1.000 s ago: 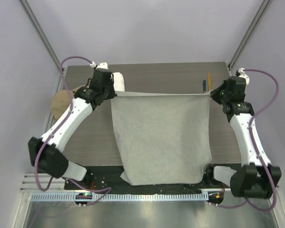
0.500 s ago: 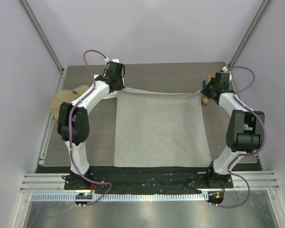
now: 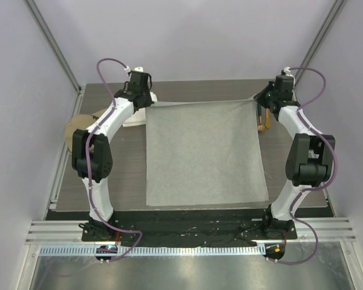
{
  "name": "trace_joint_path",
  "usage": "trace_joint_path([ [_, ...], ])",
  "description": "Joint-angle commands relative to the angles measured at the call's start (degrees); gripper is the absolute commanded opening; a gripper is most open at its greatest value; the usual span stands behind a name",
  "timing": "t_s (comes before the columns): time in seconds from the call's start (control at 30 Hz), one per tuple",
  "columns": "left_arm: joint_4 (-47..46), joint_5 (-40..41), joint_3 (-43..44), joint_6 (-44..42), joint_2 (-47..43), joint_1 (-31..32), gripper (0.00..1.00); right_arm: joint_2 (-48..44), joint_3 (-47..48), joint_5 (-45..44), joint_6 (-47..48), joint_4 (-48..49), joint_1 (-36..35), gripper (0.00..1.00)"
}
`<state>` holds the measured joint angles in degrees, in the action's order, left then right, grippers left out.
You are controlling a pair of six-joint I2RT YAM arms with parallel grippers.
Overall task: Fold the napkin into a case and place the utensils inside
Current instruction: Flatten the napkin at the center of the board, then fold and flatten the napkin at the center of the board.
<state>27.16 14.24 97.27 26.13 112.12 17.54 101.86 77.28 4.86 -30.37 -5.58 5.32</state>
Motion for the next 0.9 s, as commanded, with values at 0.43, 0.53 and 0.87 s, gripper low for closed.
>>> trace_joint_path([
  [0.43, 6.92, -7.81, 5.39, 3.04, 0.22, -2.95, 0.00, -0.34, 5.62, -1.35, -0.57, -8.73, -1.81, 0.01],
  [0.53, 9.31, -10.37, 0.48, 3.84, -3.21, -3.04, 0.00, -5.96, 0.61, -3.19, -0.57, -13.92, -2.33, 0.01],
  [0.87, 20.04, -18.19, -21.23, 4.10, -15.34, -3.13, 0.00, -27.76, -22.59, -8.82, 0.14, -25.61, -2.33, 0.01],
])
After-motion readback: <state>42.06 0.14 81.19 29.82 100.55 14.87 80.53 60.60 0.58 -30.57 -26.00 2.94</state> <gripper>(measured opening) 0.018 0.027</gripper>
